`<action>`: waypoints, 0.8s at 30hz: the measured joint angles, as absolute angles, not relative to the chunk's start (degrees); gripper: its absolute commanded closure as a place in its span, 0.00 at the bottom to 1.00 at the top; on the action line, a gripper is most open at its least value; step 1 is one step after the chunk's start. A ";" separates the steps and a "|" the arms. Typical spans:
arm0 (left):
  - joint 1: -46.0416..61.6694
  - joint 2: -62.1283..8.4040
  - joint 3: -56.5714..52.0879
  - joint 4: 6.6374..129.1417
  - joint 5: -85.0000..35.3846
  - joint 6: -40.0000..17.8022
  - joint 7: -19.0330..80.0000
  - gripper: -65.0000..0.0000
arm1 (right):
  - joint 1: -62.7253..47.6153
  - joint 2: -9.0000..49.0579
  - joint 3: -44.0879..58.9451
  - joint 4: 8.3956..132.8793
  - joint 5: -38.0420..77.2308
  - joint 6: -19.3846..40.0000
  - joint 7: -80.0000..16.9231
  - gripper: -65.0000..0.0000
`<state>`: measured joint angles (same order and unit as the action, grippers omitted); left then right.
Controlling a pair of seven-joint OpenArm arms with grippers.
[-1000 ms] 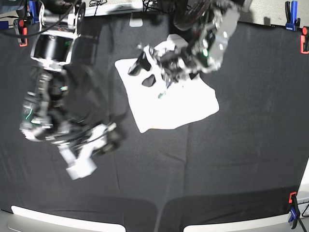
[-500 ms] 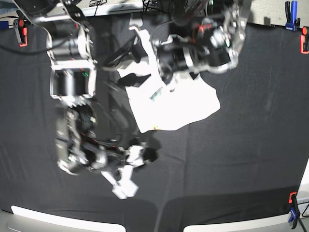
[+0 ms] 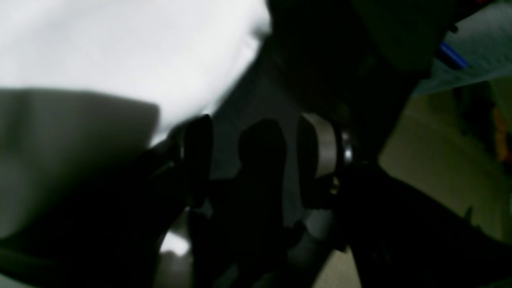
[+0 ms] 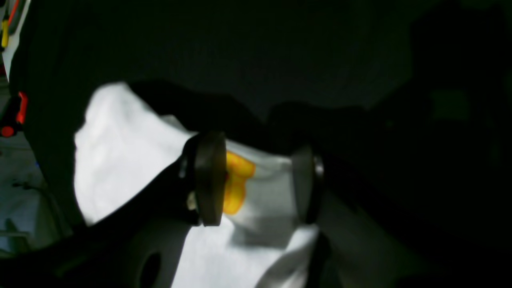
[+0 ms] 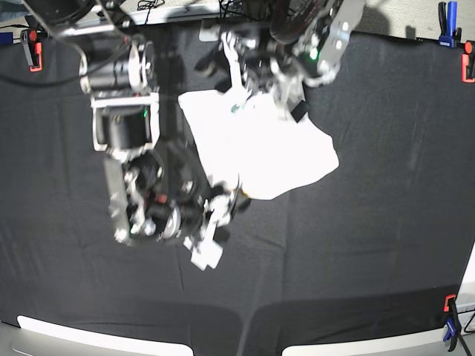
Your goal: Layout the t-shirt on the table in an organized manner, then fold the t-shirt properly
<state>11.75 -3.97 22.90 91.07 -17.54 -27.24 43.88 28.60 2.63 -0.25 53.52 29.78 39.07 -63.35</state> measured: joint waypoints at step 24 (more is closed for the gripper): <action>6.26 -21.04 22.44 92.12 -10.63 -20.73 38.76 0.51 | 19.70 9.08 -0.01 57.17 40.80 39.53 -64.71 0.60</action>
